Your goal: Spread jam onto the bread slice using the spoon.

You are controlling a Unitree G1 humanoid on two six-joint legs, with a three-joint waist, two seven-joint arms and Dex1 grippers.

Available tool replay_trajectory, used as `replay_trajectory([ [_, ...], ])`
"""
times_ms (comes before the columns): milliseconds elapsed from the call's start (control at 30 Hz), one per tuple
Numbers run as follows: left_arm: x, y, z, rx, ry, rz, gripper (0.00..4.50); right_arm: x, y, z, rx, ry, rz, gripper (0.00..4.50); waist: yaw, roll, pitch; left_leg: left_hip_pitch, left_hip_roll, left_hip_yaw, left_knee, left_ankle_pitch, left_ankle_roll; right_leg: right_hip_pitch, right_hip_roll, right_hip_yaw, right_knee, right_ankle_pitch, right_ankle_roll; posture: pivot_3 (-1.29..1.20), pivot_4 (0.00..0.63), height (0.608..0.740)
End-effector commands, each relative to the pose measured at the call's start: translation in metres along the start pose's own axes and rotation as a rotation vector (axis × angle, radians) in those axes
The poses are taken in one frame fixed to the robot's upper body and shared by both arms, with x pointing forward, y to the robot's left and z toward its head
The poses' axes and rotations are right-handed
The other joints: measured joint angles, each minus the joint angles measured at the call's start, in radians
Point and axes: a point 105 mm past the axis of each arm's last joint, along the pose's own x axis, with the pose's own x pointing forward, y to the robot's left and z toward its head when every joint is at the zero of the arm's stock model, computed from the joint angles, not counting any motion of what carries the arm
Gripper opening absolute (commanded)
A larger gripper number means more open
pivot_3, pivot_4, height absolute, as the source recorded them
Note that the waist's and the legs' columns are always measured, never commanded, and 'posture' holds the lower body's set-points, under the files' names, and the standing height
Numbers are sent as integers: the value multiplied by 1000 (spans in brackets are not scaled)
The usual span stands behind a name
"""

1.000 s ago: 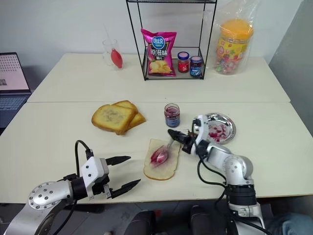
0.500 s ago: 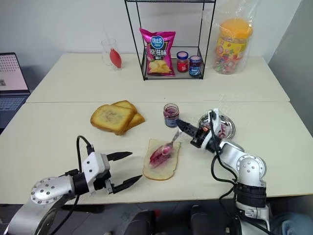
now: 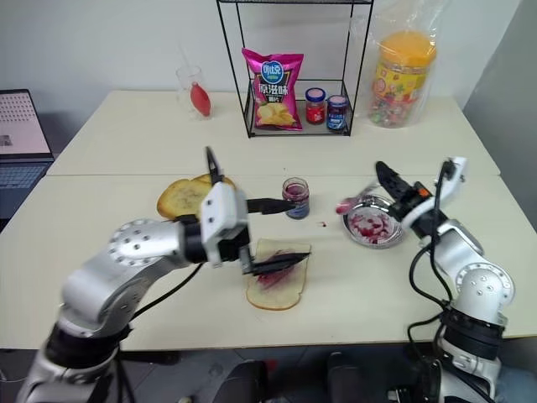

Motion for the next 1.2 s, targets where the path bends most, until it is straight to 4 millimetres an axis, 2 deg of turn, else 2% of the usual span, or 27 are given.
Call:
replay_trajectory([
  [33, 20, -3, -4, 40, 31, -43, 4500, -8, -28, 11, -42, -68, -65, 52, -6, 0, 0, 0, 0, 0, 0, 0, 0, 0, 0, 0, 0, 0, 0, 0, 150, 740],
  [200, 39, -10, -17, 43, 83, -94, 4500, 0, -56, 8, -69, -86, -133, 52, -9, 1, 0, 3, 0, 1, 0, 0, 0, 1, 1, 1, 2, 0, 0, 0, 150, 740],
  [367, 47, -12, -29, 34, 109, -96, 4500, 4, -72, 6, -56, -114, -176, 52, -5, 1, 0, 2, 0, 1, 0, 0, 0, 1, 1, 2, 2, 0, 0, 0, 150, 740],
  [467, 51, -11, -36, 25, 117, -83, 4500, 1, -92, 6, -55, -134, -255, 52, -3, 1, 0, 2, 0, 1, 0, 0, 0, 1, 1, 2, 2, 0, 0, 0, 150, 740],
  [567, 53, -9, -35, 16, 101, -66, 4500, -5, -101, 4, -68, -132, -292, 572, -2, 1, 0, 3, 0, 1, 1, 0, 0, 2, 0, 1, 1, 0, 0, 0, 150, 740],
  [733, 53, -9, -36, 14, 101, -66, 4500, -10, -107, 5, -71, -137, -311, 1718, -2, 1, 0, 3, 0, 1, 0, 0, 0, 2, 0, 2, 2, 0, 0, 0, 150, 740],
  [867, 52, -6, -36, 15, 100, -61, 4500, -10, -103, 5, -68, -130, -295, 2772, -2, 2, 0, 3, 0, 1, 0, 0, 0, 2, 0, 2, 2, 0, 0, 0, 150, 740],
  [1067, 53, -6, -30, 13, 57, -52, 4500, -8, -97, 11, -121, -149, -280, 4030, -2, 2, 0, 3, 0, 1, 1, 0, 0, 2, 0, 2, 2, 0, 0, 0, 150, 740],
  [1200, 52, -5, -28, 16, 45, -43, 4500, -8, -89, 11, -142, -154, -255, 4030, -2, 2, 0, 3, 0, 1, 0, 0, 0, 2, 0, 2, 2, 0, 0, 0, 150, 740],
])
